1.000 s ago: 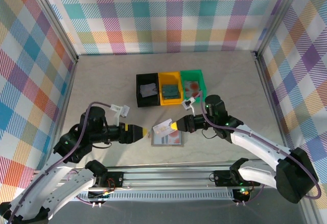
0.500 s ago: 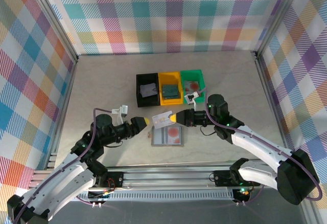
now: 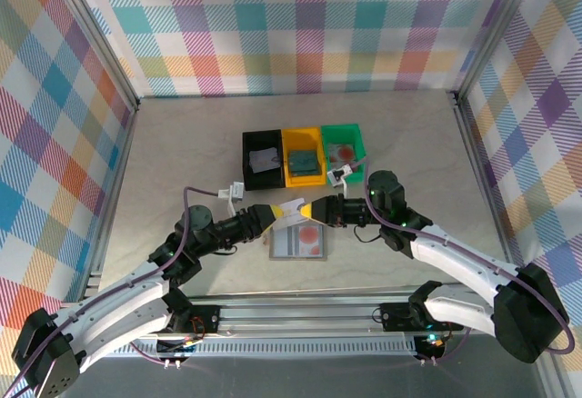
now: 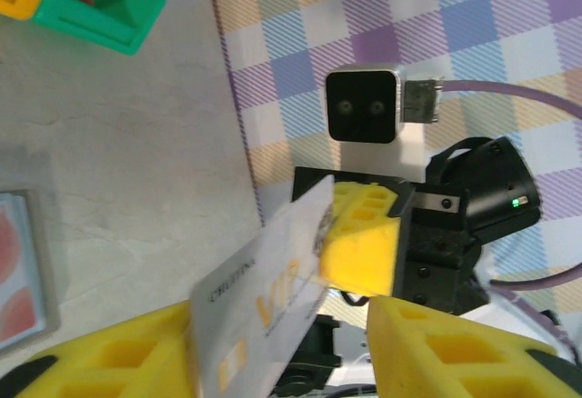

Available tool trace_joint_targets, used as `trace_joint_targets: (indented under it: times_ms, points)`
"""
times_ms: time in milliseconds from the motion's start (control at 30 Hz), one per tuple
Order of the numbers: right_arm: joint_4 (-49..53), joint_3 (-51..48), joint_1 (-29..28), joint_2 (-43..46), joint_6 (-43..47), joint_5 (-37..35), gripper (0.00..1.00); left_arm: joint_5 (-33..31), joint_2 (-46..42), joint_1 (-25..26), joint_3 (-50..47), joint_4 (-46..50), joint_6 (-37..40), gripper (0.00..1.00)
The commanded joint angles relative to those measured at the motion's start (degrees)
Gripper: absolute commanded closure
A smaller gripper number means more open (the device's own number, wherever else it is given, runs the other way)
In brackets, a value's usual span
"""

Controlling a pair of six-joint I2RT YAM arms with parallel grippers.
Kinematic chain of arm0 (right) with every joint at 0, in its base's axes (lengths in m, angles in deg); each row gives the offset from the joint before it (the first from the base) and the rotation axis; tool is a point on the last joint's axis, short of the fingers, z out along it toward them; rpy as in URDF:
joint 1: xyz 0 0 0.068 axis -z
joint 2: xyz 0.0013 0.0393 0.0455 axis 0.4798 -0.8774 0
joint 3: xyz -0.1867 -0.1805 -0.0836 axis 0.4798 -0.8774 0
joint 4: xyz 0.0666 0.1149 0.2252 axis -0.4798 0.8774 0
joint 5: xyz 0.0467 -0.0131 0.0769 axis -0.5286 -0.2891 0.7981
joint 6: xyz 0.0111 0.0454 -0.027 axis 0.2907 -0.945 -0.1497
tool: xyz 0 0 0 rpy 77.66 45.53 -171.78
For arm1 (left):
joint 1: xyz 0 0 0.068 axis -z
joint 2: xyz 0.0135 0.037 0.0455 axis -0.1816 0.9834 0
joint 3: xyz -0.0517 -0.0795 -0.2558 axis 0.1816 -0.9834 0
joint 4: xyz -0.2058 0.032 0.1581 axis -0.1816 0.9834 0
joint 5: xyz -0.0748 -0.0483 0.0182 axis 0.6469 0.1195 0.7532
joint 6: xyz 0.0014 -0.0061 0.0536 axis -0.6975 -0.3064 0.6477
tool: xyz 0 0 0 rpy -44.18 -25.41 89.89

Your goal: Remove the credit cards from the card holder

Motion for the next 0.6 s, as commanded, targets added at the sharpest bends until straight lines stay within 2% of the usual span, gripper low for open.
trace_joint_targets:
  times_ms: [0,133,267,400,567]
  points:
    - [-2.84,0.19,-0.63,-0.29,-0.96,-0.79,1.00,-0.91,-0.43,0.70,-0.91,-5.80,-0.52,0.59]
    - [-3.15,0.33,-1.10,-0.56,-1.58,-1.31,1.00,-1.15,-1.08,0.95,-1.43,-5.98,-0.61,0.72]
    - [-3.13,0.38,-1.20,-0.65,-2.02,-1.76,1.00,-1.34,-1.34,1.00,-1.57,-5.74,-0.70,0.79]
    - [-2.62,0.81,-1.42,-0.82,-1.98,-1.44,1.00,-1.60,-1.30,0.97,-1.15,-4.46,-0.06,1.00]
    - [3.41,2.43,-1.46,0.24,0.61,-2.38,1.00,-2.18,-1.03,0.82,2.21,2.68,3.63,1.00]
